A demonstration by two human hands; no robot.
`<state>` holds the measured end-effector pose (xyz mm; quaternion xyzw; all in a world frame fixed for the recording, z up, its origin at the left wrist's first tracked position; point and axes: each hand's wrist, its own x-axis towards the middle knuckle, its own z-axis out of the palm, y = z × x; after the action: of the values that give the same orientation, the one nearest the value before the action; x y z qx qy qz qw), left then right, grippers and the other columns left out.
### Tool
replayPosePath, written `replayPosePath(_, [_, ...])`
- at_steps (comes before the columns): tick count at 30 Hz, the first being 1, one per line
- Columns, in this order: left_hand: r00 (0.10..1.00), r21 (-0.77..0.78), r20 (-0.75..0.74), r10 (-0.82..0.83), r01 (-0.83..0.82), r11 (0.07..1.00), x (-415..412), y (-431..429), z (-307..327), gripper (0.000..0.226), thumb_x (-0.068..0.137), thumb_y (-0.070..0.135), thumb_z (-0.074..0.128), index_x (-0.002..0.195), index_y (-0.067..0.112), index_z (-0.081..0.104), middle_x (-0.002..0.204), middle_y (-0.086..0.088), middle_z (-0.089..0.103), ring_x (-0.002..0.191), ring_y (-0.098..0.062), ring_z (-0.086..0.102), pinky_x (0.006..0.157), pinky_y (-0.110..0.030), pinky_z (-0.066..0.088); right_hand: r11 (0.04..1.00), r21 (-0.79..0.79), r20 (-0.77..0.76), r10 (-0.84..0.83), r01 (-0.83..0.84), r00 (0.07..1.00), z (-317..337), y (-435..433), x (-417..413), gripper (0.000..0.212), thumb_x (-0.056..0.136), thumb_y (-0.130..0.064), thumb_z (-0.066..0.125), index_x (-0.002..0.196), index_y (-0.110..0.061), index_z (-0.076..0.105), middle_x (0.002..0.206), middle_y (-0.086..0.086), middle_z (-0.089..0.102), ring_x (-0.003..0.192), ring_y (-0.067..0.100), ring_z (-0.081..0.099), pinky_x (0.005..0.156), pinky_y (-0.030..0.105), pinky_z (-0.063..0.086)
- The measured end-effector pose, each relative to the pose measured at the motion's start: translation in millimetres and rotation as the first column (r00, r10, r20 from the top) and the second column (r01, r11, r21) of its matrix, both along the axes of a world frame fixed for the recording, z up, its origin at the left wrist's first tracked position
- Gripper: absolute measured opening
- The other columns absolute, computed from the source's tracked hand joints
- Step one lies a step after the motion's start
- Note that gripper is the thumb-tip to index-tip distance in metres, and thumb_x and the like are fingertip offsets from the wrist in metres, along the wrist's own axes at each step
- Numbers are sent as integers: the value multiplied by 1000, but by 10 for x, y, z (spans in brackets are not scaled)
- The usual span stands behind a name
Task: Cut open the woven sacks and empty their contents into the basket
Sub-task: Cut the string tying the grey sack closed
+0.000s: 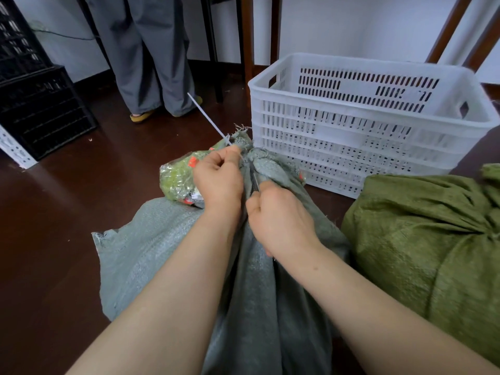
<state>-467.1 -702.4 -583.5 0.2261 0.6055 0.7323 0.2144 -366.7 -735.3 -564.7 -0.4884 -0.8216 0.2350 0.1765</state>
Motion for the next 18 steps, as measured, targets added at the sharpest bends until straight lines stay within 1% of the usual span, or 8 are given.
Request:
replayPosePath(2, [1000,1,-3,-30,30,1000,33,9,-15,28,88,12,65,61,15,62,62,-3,57,65,-14,50,66,-30,48,1000,-18,-9,-24,24,1000,-5,53,18,20,97,-23,32,82,-13,39,74,5,50,69,31,58,61,29,38])
replayPosePath(4, [997,-20,-27,-73,72,997,120,-6,-6,26,90,12,63,64,16,62,60,-2,53,59,-11,46,59,-23,46,997,-40,-24,-61,60,998,14,143,33,26,96,-23,32,72,-16,35,65,4,49,72,33,62,61,30,41])
replayPosePath(6, [996,-27,-33,-78,77,997,145,-26,5,25,90,11,63,65,16,61,59,-2,52,56,-9,44,57,-21,43,997,-45,-27,-65,64,998,24,154,32,29,96,-22,33,67,-18,31,64,4,49,71,34,61,62,30,43])
replayPosePath(11, [999,-12,40,-15,16,1000,15,-8,3,19,88,10,64,68,9,65,65,-6,57,68,-16,51,68,-30,47,999,-53,-49,-7,4,999,-18,23,1,19,98,-23,32,83,-13,40,80,7,53,75,37,62,65,33,48])
replayPosePath(13, [999,-23,3,-54,54,998,62,-8,-11,27,89,11,63,63,13,59,61,-6,54,61,-15,47,62,-27,45,997,-67,-49,-34,31,998,-18,76,28,23,97,-23,33,76,-14,37,74,7,52,73,37,62,64,32,47])
replayPosePath(15, [995,-61,-35,-96,93,994,134,-18,-24,29,90,12,62,62,16,57,49,4,47,48,-7,39,52,-20,38,996,-71,-53,-65,61,996,-11,136,62,28,96,-22,35,69,-17,33,68,6,50,70,36,62,61,31,46])
replayPosePath(17, [995,-81,-28,-90,88,993,141,-33,-20,28,90,12,63,62,17,58,47,8,47,48,-5,41,53,-21,40,996,-70,-51,-64,61,997,-10,120,61,26,97,-23,35,72,-16,35,73,6,52,72,36,63,61,32,47])
replayPosePath(18, [998,-74,-9,-69,68,995,118,-36,-5,27,89,12,63,63,16,60,52,5,51,54,-8,46,60,-25,45,997,-67,-53,-49,46,997,-12,86,51,22,97,-23,34,77,-14,38,77,6,53,73,36,62,62,32,47])
